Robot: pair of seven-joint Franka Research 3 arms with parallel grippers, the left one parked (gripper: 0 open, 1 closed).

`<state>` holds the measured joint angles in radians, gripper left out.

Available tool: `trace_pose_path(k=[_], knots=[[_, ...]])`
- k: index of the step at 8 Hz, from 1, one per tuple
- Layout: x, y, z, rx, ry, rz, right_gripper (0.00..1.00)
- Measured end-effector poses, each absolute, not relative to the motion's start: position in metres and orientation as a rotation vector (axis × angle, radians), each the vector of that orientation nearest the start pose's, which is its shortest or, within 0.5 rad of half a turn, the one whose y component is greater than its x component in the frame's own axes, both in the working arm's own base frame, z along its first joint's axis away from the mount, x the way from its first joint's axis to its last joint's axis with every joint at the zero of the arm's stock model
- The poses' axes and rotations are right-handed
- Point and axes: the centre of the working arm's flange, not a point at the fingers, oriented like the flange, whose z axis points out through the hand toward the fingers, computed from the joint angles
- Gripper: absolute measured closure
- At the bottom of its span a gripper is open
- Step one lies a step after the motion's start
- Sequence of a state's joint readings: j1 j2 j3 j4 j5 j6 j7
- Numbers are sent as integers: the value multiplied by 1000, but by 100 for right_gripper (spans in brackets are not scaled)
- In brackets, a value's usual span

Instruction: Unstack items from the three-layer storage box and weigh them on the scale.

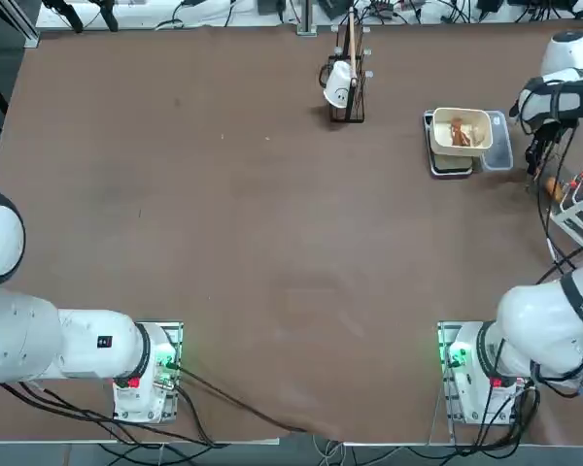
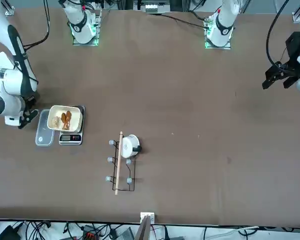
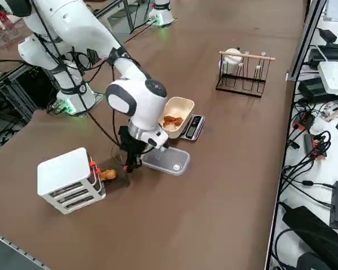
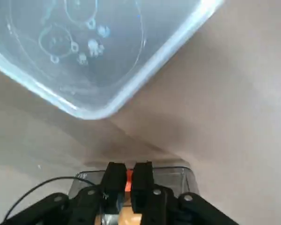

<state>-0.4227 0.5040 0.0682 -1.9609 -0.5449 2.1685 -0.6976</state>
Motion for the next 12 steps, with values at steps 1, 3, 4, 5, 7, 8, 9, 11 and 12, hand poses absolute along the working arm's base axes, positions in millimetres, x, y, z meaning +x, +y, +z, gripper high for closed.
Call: trace_pose_path(k=[1,3,4,5,7,8,9,11,12], knots=[[547,-221,199,-3038,-1135,696,89],[551,-216,198,-3037,-1131,682,89],[552,-213,198,-3034,-1136,681,90],[553,-213,198,-3033,-1134,681,82],[560,-210,207,-3042,-1116,666,45],[565,-212,224,-3052,-1096,691,27],[566,-215,244,-3061,-1066,728,6],[555,-230,268,-3056,-1030,778,6],[544,-245,262,-3041,-1008,790,13]])
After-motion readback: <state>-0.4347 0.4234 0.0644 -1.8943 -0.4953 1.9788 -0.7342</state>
